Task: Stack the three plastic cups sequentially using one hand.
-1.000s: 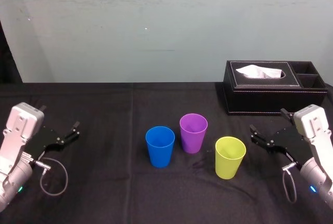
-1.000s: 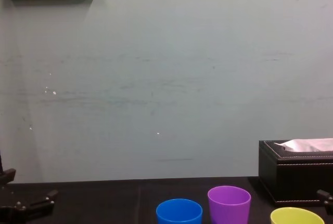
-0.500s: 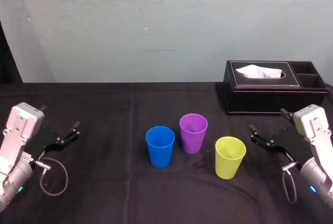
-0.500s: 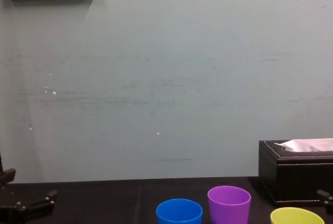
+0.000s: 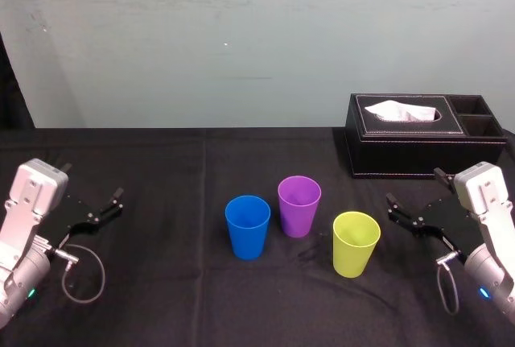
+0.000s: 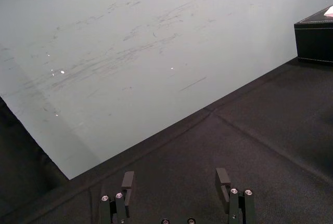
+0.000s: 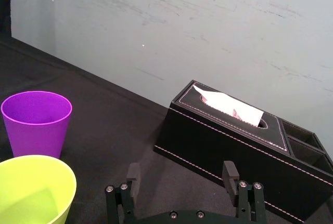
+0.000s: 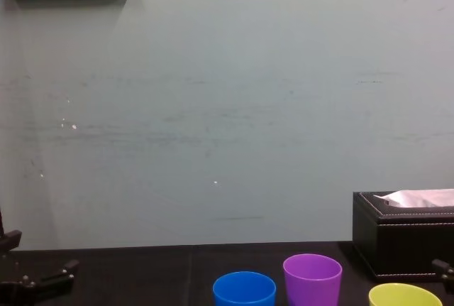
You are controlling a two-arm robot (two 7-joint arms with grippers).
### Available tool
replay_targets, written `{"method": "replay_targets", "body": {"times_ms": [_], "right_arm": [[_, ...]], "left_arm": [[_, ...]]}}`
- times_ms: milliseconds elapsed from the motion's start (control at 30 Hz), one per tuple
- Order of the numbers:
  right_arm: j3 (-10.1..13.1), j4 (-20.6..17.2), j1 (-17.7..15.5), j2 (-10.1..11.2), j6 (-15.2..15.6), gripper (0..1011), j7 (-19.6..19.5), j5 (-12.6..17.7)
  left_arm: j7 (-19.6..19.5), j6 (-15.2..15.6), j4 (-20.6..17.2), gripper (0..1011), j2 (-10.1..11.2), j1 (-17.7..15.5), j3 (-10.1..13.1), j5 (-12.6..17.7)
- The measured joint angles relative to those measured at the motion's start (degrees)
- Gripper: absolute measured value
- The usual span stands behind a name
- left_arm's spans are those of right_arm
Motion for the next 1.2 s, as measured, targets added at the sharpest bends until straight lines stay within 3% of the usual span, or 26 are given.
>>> {"method": "replay_targets", "body": {"times_ms": [667,867,967,1200], "right_arm": [[0.75,-0.65,-0.61,-0.06,0.04,1002,0.23,0.2],[3.53,-6.42,-3.73,1.2,5.09,1000,0.53,2.7],[5.92,-12.42,-7.71,3.25,9.67,1002,1.12,5.41],[11.05,-21.35,-15.15,6.71,18.12,1000,2.3,11.5]], "left_arm": [[0.0,0.0,0.0,1000,0.0,0.0,0.0,0.0],[0.0,0.0,0.0,1000,0.0,0.0,0.0,0.0],[0.0,0.0,0.0,1000,0.0,0.0,0.01,0.0],[0.0,0.0,0.0,1000,0.0,0.0,0.0,0.0]]}}
